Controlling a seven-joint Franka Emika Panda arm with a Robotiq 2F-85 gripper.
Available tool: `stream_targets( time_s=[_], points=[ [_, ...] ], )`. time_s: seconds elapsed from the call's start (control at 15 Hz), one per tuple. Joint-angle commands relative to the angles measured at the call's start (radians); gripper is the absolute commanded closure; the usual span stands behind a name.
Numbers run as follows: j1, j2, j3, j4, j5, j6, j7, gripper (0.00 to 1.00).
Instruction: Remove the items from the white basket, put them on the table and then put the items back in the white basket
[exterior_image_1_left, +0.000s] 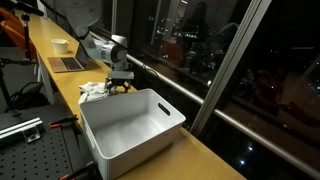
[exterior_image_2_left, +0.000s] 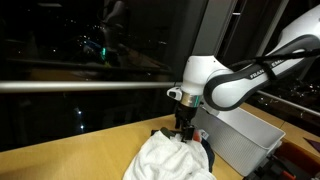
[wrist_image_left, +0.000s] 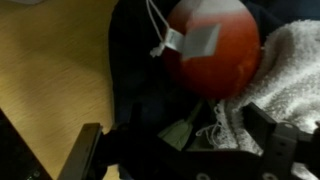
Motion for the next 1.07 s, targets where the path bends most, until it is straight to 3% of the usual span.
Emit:
stream_targets(
  time_s=[0.0, 0.13, 0.2, 0.27, 0.8, 0.93, 1.0],
  points=[
    [-0.014, 0.121, 0.012, 0.16, 0.071, -0.115, -0.041, 0.0],
    [-0.013, 0.156, 0.009, 0.217, 0.096, -0.171, -0.039, 0.0],
    [-0.013, 0.166, 0.009, 0.24, 0.108, -0.195, -0.033, 0.25],
    [-0.013, 0.17, 0.007, 0.257, 0.114, -0.214, -0.03, 0.26],
    [-0.035, 0.069, 0.001, 0.257, 0.128, -0.272, -0.015, 0.88],
    [-0.042, 0.016, 0.006, 0.23, 0.131, -0.27, -0.013, 0.99],
    [-0.044, -0.011, 0.008, 0.217, 0.132, -0.268, -0.012, 1.0]
  ],
)
